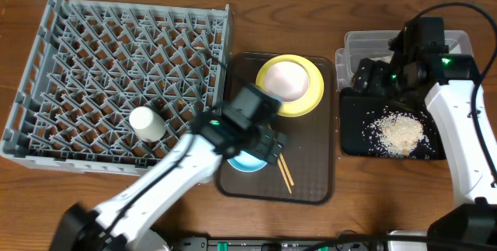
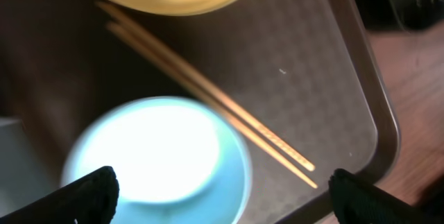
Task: Sort waste into correct bins and load items into the dishwasher
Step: 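Reach the left gripper to the light-blue bowl and grasp its rim, then carry the light-blue bowl into the dish rack and release it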
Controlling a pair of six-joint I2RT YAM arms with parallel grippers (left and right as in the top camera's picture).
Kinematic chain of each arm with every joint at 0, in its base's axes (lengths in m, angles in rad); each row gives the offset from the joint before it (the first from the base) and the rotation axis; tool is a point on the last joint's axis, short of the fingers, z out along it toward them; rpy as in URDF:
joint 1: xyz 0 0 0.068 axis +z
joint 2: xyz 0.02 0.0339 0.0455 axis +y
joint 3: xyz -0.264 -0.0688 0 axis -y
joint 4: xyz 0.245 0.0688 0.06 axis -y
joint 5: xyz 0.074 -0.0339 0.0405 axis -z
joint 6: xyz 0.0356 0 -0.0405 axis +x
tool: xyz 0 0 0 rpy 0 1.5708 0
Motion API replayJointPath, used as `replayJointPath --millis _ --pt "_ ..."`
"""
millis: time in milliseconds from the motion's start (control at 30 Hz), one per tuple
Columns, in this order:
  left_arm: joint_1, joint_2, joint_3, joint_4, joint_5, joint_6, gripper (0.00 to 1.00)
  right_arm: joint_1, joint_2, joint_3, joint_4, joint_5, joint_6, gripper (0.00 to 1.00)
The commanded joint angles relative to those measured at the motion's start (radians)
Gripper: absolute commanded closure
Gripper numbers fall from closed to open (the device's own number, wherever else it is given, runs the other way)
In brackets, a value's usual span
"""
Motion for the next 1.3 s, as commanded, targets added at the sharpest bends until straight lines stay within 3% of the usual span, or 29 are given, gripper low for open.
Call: replayJointPath --millis 0,167,367,533,767,933,1067,1200,1233,1267 --pt "-0.056 0.099 0.011 0.006 -0.018 -0.005 0.04 -0.011 -0.008 0.002 -0.006 0.000 0.012 0.01" --pt "-0.082 0.239 0.011 0.013 -0.021 -0.005 0.14 -0.011 -0.008 0.002 -0.005 0.000 0.010 0.01" --pt "-0.082 0.330 0.011 0.019 -0.020 -0.005 0.71 -0.011 -0.008 0.002 -0.007 0.000 0.010 0.01" --pt "-0.082 0.288 0.042 0.023 -0.021 -0.005 0.92 -0.011 -0.008 0.002 -0.006 0.000 0.010 0.01" --pt "-0.050 0.144 0.111 0.023 -0.029 -0.001 0.92 -0.011 -0.008 0.002 -0.007 0.000 0.010 0.01" --pt "0.117 -0.034 0.122 0.070 -0.009 0.011 0.92 -0.011 -0.008 0.002 -0.006 0.001 0.010 0.01" --pt "0.304 -0.092 0.122 0.150 0.272 0.088 0.93 -0.011 -0.008 0.002 -0.006 0.001 0.002 0.01" --pt "0.533 -0.080 0.122 0.230 0.614 0.087 0.93 -0.011 -0.008 0.002 -0.006 0.001 0.002 0.01" --pt "0.647 -0.052 0.122 0.262 0.787 0.086 0.92 -0.011 -0.008 0.002 -0.007 0.000 0.002 0.01" --pt "0.693 -0.036 0.122 0.273 0.853 0.086 0.93 -0.011 -0.008 0.002 -0.009 0.000 0.002 0.01"
